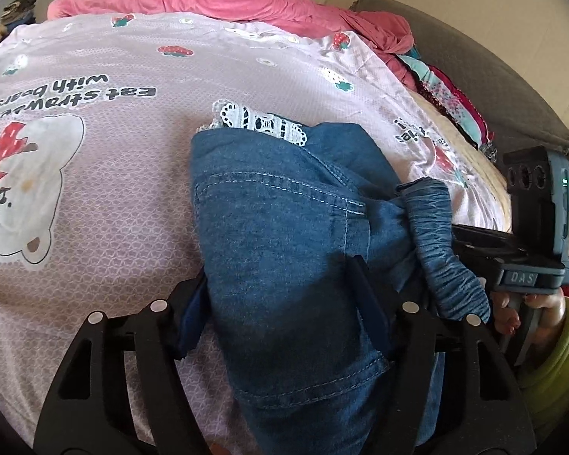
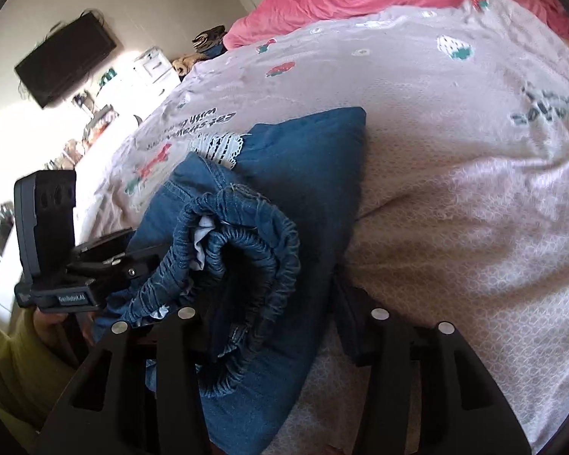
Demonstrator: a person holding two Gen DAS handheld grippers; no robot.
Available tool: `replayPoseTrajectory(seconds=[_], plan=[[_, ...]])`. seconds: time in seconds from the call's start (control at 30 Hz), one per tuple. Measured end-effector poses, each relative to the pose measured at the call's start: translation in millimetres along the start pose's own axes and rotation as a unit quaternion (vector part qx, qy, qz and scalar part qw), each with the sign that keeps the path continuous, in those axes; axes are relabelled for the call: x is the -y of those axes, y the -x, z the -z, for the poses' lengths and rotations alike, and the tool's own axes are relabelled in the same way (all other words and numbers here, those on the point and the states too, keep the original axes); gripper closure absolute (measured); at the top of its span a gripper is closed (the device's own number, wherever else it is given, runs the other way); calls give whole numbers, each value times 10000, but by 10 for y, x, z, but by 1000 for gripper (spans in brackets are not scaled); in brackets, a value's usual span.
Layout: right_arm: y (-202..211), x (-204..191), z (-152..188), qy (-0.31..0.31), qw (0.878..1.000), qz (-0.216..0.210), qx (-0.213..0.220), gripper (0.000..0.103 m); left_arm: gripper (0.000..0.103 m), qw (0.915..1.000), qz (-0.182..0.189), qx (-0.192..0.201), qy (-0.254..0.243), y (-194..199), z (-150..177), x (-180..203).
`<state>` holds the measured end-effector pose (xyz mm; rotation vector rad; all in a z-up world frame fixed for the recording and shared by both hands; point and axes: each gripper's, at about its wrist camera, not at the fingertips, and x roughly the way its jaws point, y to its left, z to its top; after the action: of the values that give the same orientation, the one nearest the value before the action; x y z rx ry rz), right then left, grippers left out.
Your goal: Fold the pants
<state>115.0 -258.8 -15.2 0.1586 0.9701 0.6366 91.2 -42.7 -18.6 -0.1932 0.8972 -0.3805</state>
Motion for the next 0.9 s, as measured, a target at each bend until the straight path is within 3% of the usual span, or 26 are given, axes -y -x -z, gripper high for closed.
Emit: replayPoseTrajectory(seconds=[0.27, 0.5, 0.9], plan=[[134, -247, 49, 501, 9978, 143, 404, 78, 63, 9998, 1, 138, -114, 134, -46, 134], [292, -577, -50, 1065, 9911, 119, 785, 80, 63, 9990, 225, 378, -102, 360, -170, 228], [172, -641, -670, 1277, 9881, 93, 858, 80, 64, 9973, -11, 732, 68, 482, -716, 72]])
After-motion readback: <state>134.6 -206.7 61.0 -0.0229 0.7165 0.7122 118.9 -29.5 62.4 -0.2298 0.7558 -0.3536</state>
